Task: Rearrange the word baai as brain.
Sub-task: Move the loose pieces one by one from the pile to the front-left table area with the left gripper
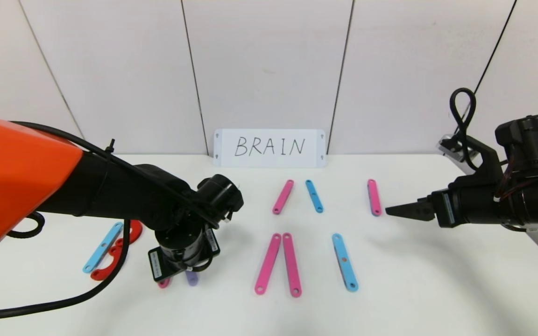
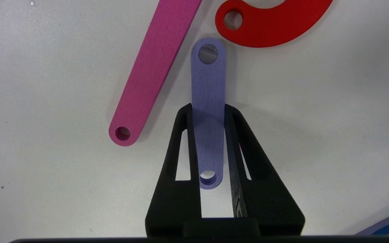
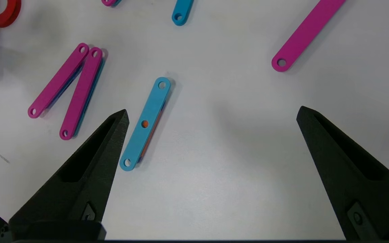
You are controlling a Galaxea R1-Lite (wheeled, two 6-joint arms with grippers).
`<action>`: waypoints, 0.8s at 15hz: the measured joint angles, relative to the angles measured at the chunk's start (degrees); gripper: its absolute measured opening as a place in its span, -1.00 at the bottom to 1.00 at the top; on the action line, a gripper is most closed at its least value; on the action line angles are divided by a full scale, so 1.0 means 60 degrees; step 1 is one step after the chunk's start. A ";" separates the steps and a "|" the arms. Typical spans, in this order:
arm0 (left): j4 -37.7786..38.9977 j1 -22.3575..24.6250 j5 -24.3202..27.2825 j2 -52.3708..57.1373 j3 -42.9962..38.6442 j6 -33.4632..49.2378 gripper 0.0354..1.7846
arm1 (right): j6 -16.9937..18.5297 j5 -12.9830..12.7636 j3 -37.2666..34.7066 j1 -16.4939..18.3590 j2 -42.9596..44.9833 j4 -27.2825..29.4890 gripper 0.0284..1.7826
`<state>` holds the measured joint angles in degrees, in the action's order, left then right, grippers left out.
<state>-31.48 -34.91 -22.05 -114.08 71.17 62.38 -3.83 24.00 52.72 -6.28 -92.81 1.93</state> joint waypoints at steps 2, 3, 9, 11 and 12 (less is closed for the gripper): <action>-0.0014 0.0000 0.0000 -0.0037 0.0014 0.0000 -0.72 | 0.0000 0.0000 -0.0008 -0.0018 -0.0004 0.0000 0.95; -0.0018 0.0000 0.0002 -0.0039 0.0022 0.0000 -0.72 | 0.0000 0.0000 -0.0010 -0.0026 -0.0004 0.0000 0.95; -0.0059 -0.0018 0.0014 0.0000 0.0030 0.0012 -0.72 | 0.0000 -0.0004 -0.0026 -0.0061 0.0000 0.0000 0.95; -0.0051 -0.0033 0.0010 0.0018 0.0012 0.0018 -0.70 | 0.0000 -0.0004 -0.0026 -0.0061 -0.0004 0.0000 0.95; -0.0004 -0.0033 0.0016 0.0026 0.0012 0.0016 -0.65 | 0.0000 0.0000 -0.0026 -0.0061 0.0000 0.0000 0.95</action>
<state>-31.50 -35.11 -21.96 -113.92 71.24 62.48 -3.83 24.00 52.57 -6.64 -92.81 1.93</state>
